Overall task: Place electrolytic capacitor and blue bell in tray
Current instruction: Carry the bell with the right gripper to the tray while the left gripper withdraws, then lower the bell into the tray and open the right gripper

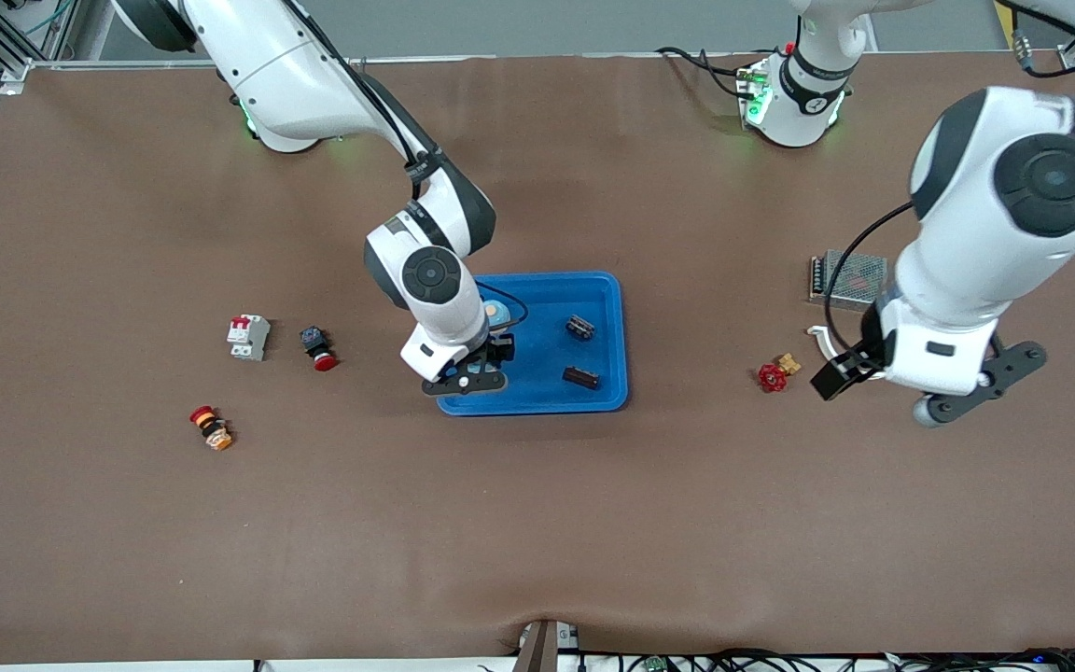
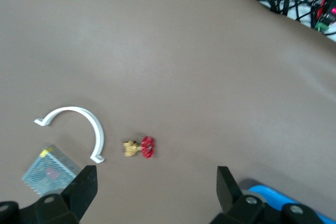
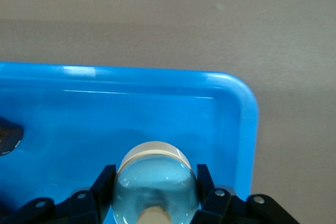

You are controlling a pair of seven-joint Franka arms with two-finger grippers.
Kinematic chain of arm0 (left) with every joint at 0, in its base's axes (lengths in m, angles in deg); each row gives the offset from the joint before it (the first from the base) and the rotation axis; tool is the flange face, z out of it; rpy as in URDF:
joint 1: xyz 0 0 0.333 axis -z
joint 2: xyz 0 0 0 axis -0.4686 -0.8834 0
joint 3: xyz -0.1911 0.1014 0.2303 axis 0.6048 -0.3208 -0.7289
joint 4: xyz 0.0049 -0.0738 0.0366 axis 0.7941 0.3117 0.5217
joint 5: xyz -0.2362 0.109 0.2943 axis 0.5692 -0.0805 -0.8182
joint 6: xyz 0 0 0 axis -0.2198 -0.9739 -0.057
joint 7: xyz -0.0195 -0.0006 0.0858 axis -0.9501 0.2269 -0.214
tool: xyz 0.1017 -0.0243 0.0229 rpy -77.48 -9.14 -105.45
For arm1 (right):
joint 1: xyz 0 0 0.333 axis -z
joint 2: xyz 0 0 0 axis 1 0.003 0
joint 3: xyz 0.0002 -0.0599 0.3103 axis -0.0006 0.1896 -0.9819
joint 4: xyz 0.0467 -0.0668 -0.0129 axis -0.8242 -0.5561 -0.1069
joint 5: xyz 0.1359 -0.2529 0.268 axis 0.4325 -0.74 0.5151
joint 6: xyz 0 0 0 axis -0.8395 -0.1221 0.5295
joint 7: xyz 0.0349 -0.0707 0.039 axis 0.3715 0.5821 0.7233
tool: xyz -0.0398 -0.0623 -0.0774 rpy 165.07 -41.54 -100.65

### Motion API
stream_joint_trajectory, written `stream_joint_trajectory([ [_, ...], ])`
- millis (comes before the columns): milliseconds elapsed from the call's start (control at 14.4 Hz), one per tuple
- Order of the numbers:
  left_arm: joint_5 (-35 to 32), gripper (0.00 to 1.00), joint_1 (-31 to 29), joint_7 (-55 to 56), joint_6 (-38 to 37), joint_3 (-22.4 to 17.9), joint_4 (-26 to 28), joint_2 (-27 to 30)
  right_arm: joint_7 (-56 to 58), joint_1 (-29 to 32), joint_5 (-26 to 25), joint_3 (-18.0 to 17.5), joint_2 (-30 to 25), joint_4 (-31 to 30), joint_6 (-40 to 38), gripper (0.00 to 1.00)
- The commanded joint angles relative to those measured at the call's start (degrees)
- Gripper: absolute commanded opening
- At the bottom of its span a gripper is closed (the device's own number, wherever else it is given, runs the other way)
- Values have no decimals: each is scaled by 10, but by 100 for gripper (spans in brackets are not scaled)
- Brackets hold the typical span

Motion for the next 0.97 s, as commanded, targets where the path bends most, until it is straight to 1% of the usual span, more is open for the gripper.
stream_joint_trajectory([
  [0,43,100,5,-69,-22,-37,26,49,-8,-6,-10,5,20,11,15,37],
  [208,70,100,20,-115,-45,-78,34,79,-8,-11,-10,5,27,11,17,37],
  [417,114,100,34,-196,-52,-133,71,131,-9,-14,-10,5,28,4,34,37],
  [556,120,100,41,-241,-53,-150,100,166,-11,-16,-10,6,35,2,44,38],
  [764,121,100,74,-299,-85,-200,105,192,-12,-16,-10,6,35,1,46,39],
  [903,122,100,76,-325,-91,-205,112,207,-12,-16,-10,6,36,1,46,39],
])
